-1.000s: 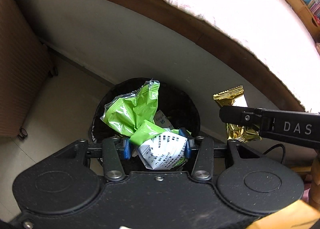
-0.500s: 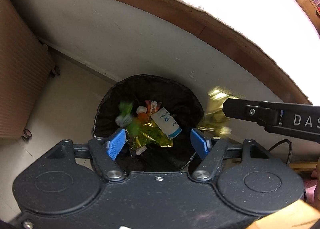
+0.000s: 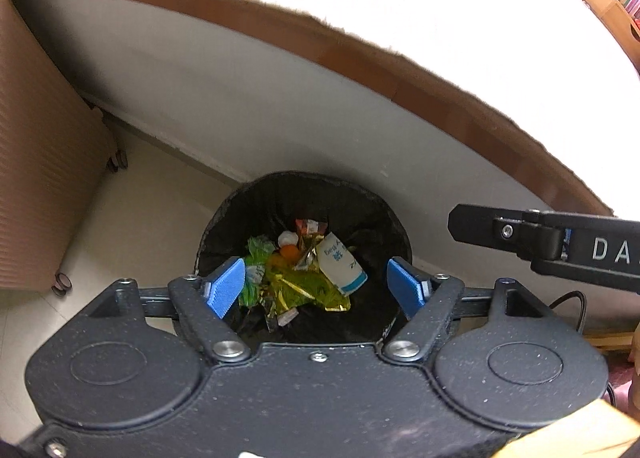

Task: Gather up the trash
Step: 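Open both tools to drop the green bundle and gold packet into the bin, then move both tools back over the bed toward the remaining wrapper and crayon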

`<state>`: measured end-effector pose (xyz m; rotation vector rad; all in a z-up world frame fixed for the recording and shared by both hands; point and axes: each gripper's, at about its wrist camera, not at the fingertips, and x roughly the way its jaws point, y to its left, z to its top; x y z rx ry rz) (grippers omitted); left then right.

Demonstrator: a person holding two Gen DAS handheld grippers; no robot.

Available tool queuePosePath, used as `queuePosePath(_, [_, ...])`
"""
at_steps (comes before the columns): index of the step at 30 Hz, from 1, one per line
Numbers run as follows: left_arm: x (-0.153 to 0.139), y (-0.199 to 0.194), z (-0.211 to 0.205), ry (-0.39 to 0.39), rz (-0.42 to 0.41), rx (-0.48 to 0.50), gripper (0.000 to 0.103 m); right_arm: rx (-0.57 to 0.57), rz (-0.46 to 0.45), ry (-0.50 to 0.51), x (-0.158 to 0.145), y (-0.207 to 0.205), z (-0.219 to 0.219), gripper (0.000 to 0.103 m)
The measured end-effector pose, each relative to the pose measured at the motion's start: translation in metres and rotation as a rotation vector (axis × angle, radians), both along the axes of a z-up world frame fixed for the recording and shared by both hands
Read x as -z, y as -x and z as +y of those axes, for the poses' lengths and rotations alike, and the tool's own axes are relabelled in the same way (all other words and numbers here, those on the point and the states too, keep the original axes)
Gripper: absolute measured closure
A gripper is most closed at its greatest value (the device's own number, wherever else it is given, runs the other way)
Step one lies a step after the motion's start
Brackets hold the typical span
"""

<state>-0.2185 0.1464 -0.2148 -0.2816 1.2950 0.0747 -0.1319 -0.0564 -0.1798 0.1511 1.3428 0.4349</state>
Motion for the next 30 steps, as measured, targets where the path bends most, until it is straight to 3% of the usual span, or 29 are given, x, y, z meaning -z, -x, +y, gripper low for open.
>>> queuePosePath(7, [-0.019, -0.007, -0.002, -0.008, -0.041, 0.014, 0.024, 0.008, -0.044, -0.011, -0.016, -0.002, -0.001, 0.039])
queuePosePath(17, [-0.081, -0.031, -0.006, -0.022, -0.210, 0.047, 0.019, 0.064, -0.195, -0.028, -0.069, -0.022, -0.023, 0.035])
queuePosePath(23, [-0.122, -0.071, -0.017, -0.018, -0.335, 0.050, 0.016, 0.132, -0.326, -0.001, -0.103, -0.060, -0.052, 0.029])
queuePosePath(30, [-0.163, -0.153, -0.048, -0.042, -0.425, 0.058, 0.014, 0.228, -0.438, 0.026, -0.134, -0.127, -0.096, 0.024])
